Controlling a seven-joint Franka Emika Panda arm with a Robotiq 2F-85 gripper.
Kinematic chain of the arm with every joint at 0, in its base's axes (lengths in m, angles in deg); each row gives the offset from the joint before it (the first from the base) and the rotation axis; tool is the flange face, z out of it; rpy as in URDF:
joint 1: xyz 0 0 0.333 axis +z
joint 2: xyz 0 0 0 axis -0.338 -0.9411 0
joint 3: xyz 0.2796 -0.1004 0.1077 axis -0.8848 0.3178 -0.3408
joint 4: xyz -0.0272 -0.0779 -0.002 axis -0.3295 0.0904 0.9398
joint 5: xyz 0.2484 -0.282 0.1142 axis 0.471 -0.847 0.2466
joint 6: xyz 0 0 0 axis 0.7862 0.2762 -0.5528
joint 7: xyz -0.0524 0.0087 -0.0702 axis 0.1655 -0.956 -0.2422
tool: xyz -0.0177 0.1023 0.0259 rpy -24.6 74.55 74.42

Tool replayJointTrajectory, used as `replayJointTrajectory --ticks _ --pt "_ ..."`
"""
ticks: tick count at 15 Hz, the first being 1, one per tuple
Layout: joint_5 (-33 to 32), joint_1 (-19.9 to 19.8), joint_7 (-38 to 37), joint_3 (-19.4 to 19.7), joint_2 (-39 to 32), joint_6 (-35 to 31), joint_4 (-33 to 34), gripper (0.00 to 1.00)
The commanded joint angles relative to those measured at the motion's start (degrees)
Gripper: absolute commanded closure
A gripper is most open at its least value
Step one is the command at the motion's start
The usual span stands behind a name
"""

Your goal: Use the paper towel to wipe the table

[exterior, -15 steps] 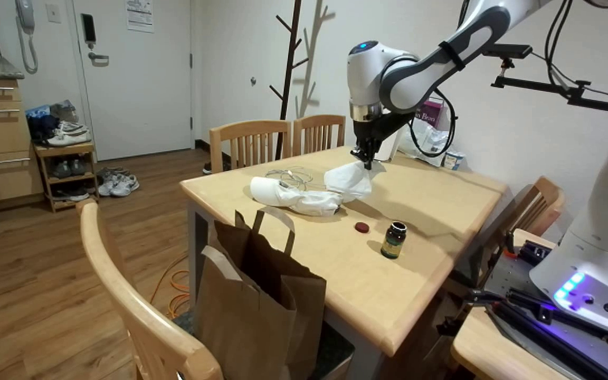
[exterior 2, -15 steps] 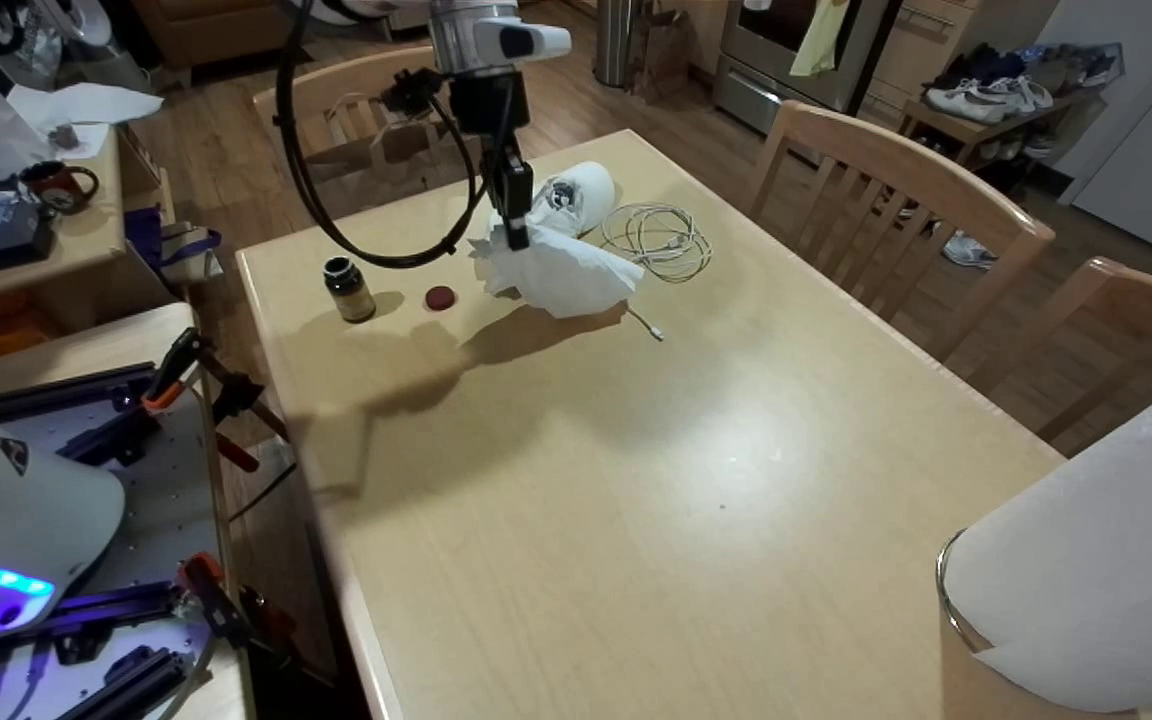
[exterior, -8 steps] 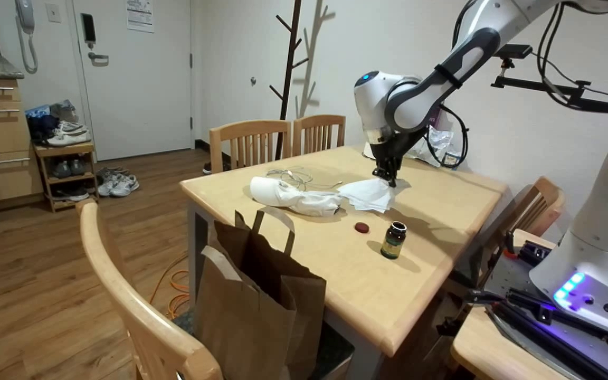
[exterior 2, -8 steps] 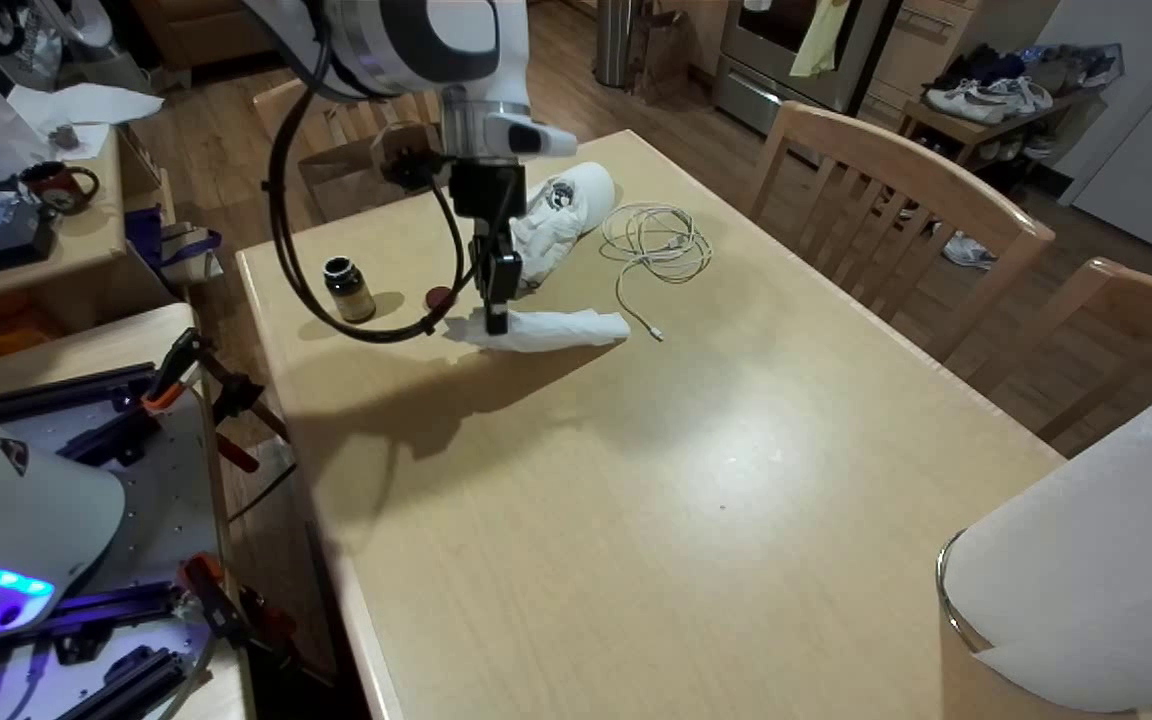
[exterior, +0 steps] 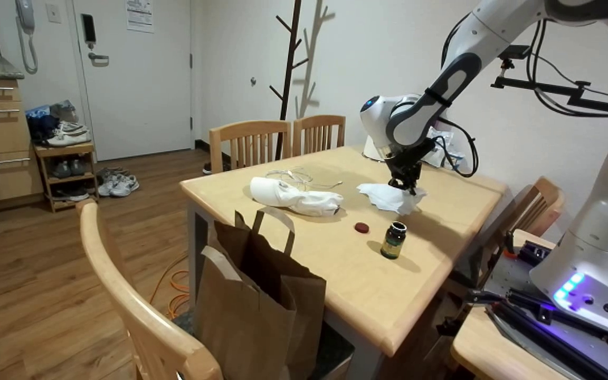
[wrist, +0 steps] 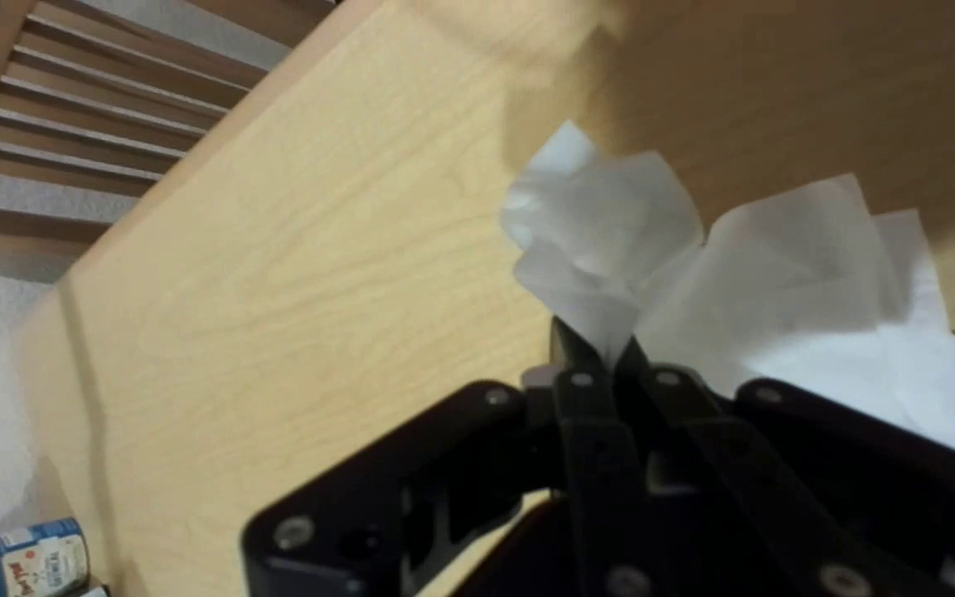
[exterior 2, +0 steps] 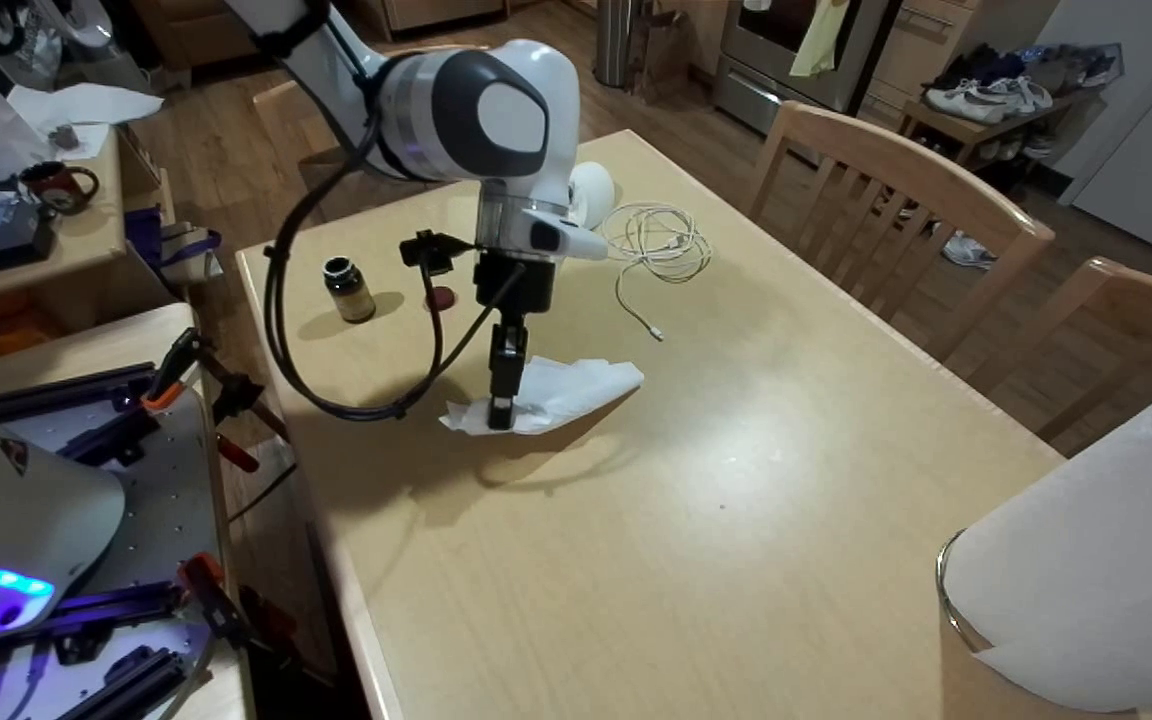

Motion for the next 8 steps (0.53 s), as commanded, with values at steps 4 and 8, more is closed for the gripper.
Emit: replayJointTrajectory --ticks 4,8 --pt "-0.9 -0.9 -11.5 2.9 -7.7 4.9 4.4 0.93" --pt "0.0 -2.7 -18.4 5.7 -10.3 6.4 4.3 0.93"
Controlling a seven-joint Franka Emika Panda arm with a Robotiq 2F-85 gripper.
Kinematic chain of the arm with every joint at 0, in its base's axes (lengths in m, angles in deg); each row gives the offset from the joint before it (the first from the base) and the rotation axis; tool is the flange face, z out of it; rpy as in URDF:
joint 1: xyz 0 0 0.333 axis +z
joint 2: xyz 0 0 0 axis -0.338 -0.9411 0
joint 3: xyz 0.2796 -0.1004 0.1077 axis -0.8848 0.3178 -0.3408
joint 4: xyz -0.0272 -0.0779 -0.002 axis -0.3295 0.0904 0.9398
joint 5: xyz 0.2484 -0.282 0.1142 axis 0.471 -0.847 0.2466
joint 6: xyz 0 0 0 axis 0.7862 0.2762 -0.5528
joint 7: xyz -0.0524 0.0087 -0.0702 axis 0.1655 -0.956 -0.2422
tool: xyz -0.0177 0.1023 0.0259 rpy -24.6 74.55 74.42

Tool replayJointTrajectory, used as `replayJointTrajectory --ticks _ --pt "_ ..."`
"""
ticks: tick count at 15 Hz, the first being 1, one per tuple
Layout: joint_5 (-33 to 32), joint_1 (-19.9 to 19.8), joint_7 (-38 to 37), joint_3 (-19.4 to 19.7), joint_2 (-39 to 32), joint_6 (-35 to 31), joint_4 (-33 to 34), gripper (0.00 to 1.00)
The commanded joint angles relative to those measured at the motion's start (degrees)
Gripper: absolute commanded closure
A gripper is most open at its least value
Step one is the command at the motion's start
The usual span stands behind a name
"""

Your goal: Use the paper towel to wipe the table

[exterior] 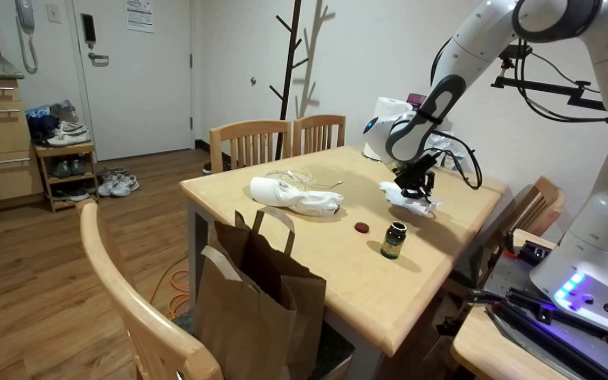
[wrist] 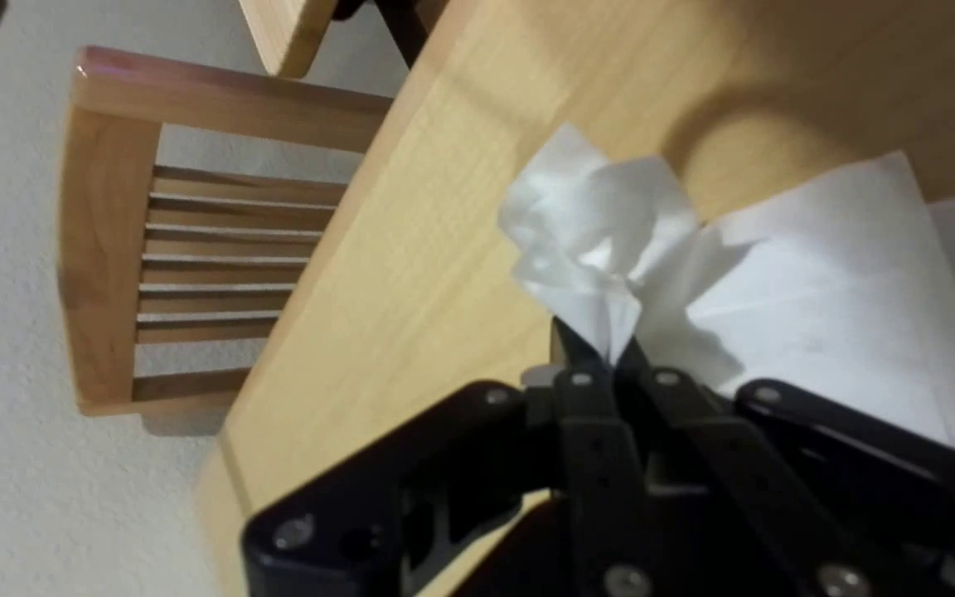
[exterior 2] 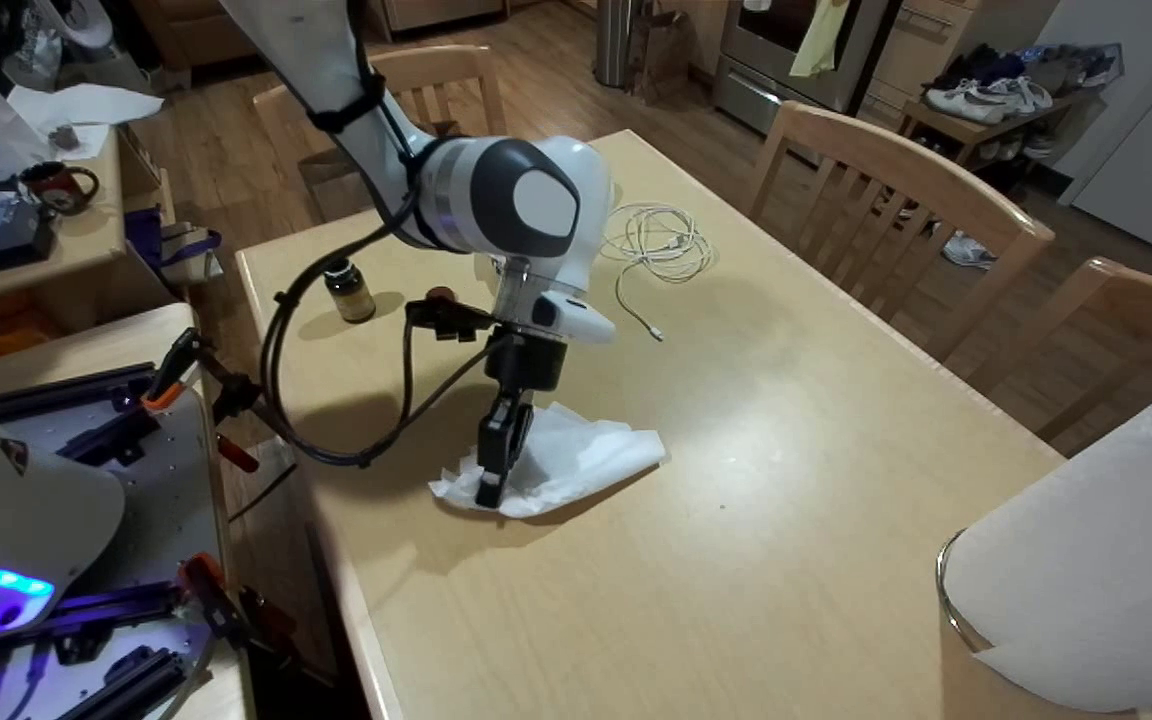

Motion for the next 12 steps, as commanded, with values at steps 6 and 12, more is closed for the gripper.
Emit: replayJointTrajectory --ticks 6,12 --pt "0.7 -6.0 -6.7 2.4 -0.9 1.4 -0.4 0.93" --pt "-0.1 -2.0 -1.9 -5.2 4.3 -0.1 0.0 0.93"
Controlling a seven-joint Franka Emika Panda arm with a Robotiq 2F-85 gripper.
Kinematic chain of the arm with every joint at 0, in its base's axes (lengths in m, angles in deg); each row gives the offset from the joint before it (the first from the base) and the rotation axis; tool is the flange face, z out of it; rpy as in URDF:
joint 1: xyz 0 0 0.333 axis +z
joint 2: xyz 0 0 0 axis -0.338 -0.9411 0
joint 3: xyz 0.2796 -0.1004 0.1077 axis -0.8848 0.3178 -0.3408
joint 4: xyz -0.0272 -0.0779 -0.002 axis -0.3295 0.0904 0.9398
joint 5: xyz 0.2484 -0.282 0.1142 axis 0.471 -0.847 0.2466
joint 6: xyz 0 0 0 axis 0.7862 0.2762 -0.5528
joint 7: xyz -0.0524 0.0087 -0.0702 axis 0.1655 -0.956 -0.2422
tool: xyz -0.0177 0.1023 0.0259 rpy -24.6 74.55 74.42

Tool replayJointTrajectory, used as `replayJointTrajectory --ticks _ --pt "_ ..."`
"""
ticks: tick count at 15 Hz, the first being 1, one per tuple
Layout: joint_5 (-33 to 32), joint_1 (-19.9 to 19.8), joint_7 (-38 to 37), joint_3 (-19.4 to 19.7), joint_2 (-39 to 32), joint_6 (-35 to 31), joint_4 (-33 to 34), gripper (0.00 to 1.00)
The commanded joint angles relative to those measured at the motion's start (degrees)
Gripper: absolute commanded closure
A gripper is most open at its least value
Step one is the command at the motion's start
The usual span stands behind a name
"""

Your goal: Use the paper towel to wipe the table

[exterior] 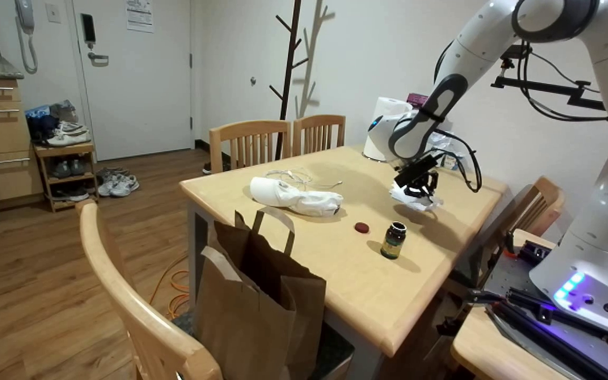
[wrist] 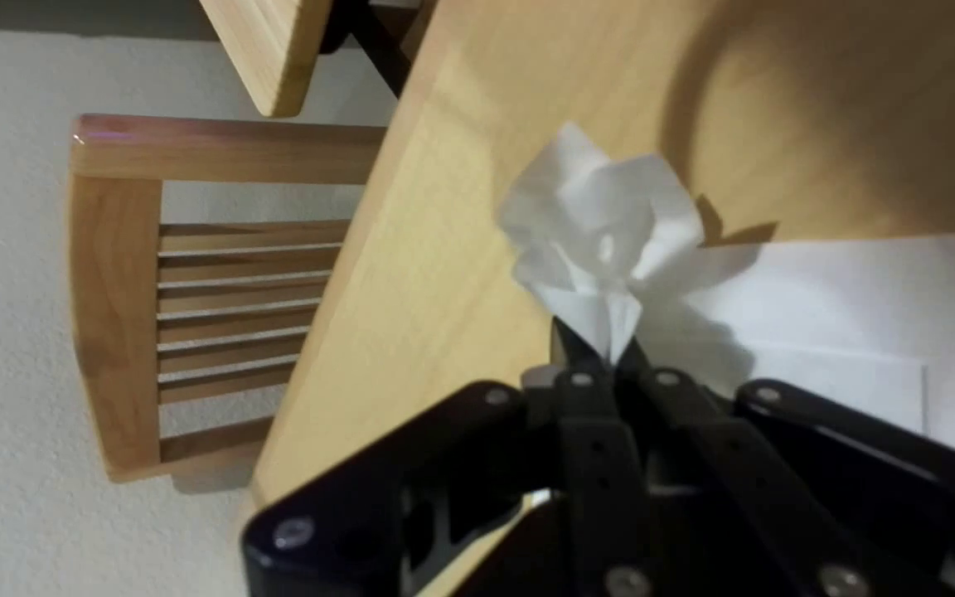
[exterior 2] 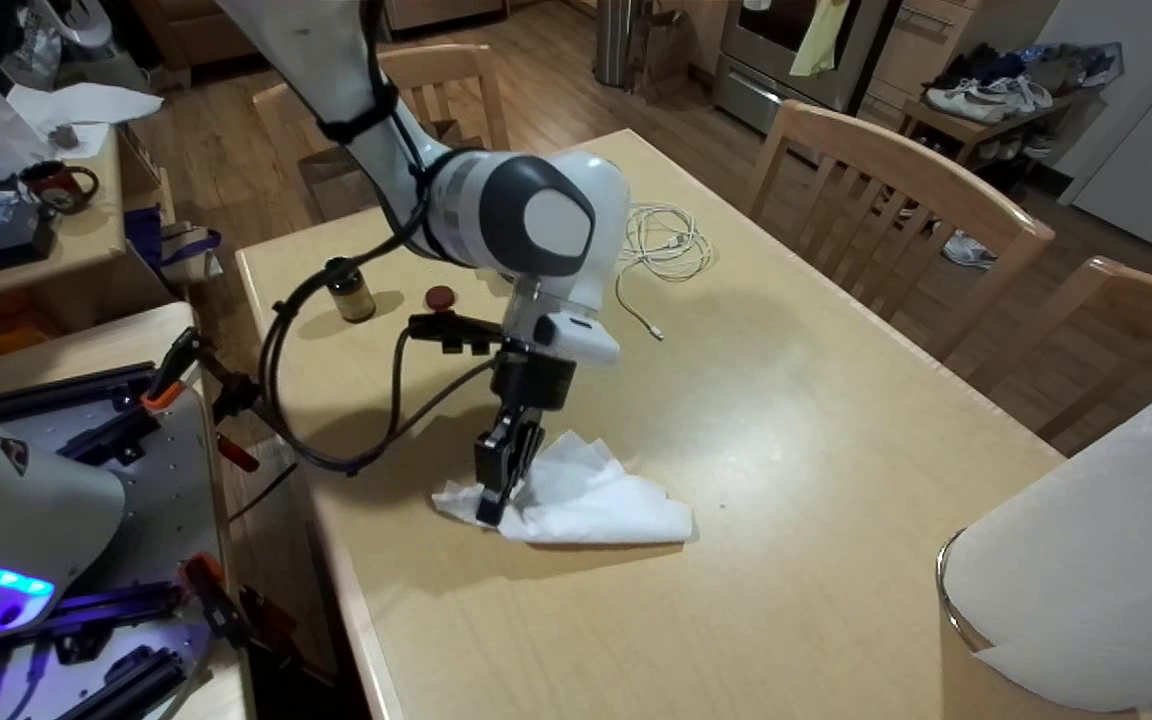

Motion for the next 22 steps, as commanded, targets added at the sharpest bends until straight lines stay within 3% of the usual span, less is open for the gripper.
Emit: replayJointTrajectory --ticks 1,6,11,15,18,22 --pt "-0.2 2.4 4.7 -4.9 4.4 -0.3 -0.1 0.93" --pt "-0.4 4.0 12.8 -9.5 8.4 -4.2 -0.2 0.93" --pt "1.2 2.6 27.4 -11.2 9.6 -8.1 -0.4 0.93" --pt "5.9 1.0 39.2 -10.2 7.5 -2.1 0.6 0.93" --pt "3.7 2.4 33.6 -6.4 4.9 6.8 2.2 0.93" --pt "2.1 2.1 26.6 -3.0 3.8 10.0 2.1 0.94"
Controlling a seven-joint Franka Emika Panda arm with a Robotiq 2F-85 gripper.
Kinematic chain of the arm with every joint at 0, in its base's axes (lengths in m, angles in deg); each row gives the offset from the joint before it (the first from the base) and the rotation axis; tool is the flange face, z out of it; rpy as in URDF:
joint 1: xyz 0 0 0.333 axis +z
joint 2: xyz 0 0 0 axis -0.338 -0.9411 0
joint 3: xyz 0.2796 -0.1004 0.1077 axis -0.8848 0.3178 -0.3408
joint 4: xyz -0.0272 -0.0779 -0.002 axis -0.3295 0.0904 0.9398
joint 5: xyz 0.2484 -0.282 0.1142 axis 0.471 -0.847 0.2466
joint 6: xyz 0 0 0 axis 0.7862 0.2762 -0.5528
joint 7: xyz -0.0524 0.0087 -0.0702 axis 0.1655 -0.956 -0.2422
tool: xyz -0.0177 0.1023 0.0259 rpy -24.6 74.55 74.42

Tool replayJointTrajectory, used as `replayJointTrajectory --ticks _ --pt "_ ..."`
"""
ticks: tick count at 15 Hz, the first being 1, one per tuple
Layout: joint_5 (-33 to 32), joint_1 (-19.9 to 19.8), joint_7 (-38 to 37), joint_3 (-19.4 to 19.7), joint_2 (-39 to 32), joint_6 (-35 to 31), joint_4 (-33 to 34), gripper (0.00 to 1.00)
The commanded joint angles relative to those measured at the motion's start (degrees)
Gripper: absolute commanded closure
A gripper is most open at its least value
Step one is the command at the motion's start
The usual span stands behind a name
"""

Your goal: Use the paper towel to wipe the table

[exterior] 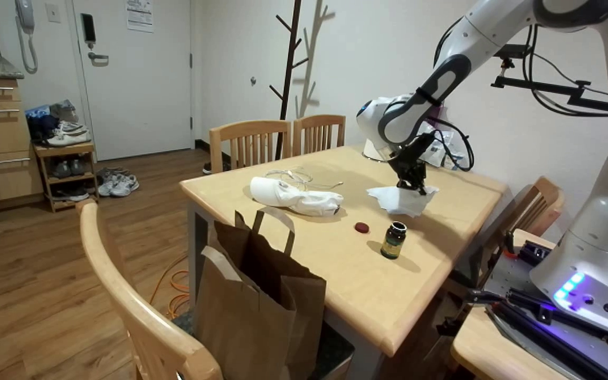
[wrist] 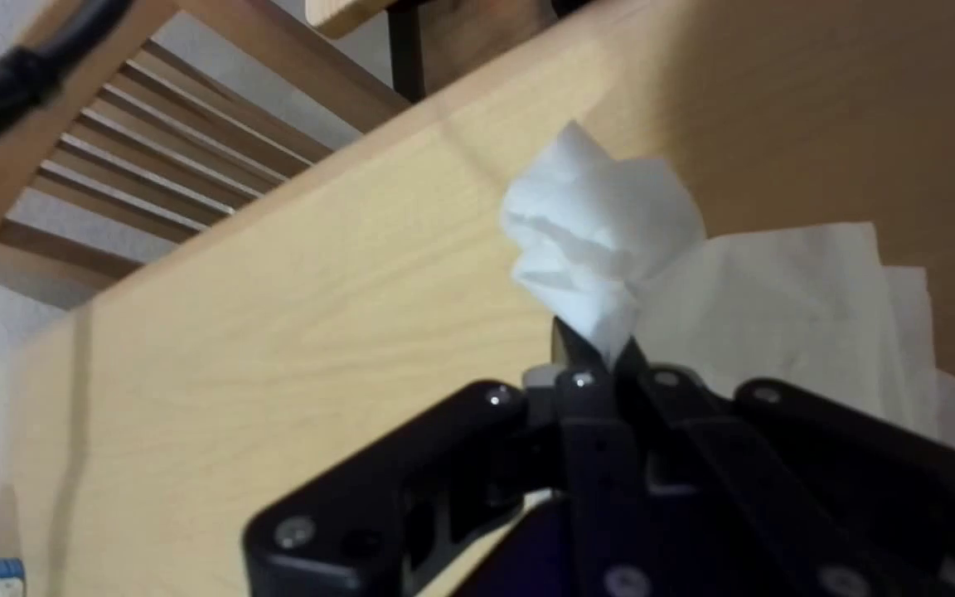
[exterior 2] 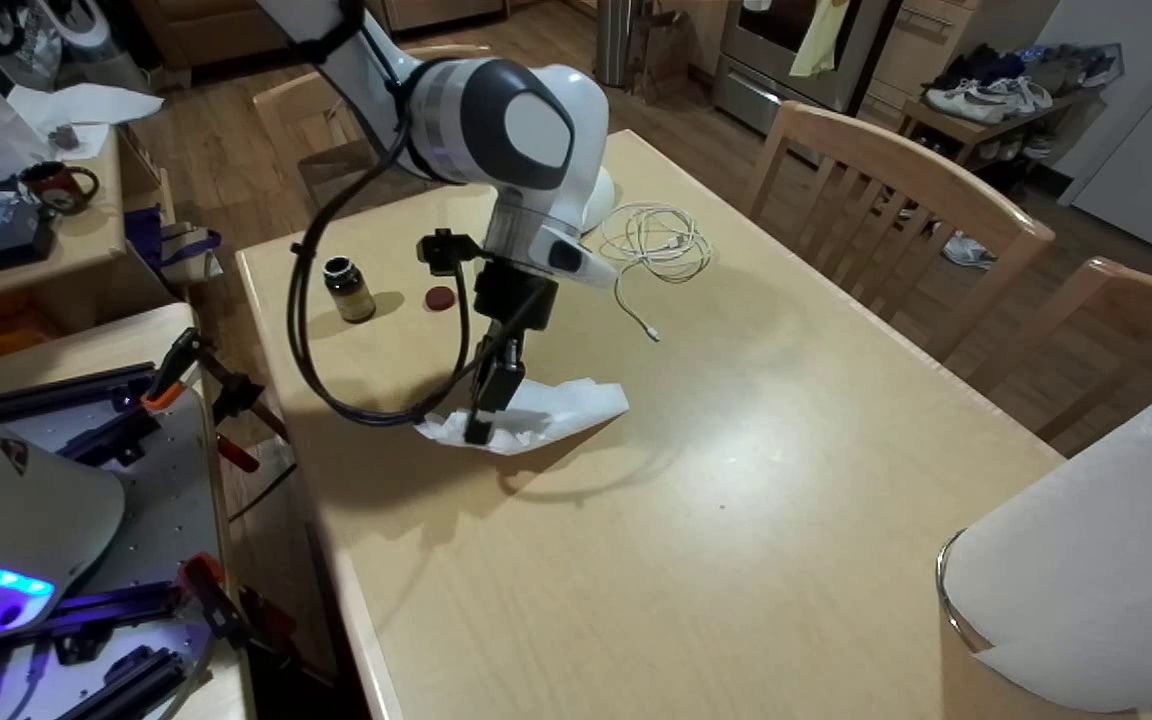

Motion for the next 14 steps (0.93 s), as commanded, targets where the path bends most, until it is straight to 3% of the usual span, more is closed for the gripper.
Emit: replayJointTrajectory --ticks 1,5,9,10,14 --pt "-1.7 -0.1 -6.2 2.3 -0.8 2.9 0.7 0.93" --pt "-3.3 -0.7 -16.1 5.3 -0.5 4.6 -0.4 0.92" --pt "-2.5 -2.3 -21.3 6.0 -0.2 6.1 -1.8 0.93" --pt "-2.4 -2.8 -21.4 5.8 0.0 5.8 -2.3 0.68" --pt "-0.9 -4.2 -19.5 4.1 1.5 3.2 -3.6 0.48"
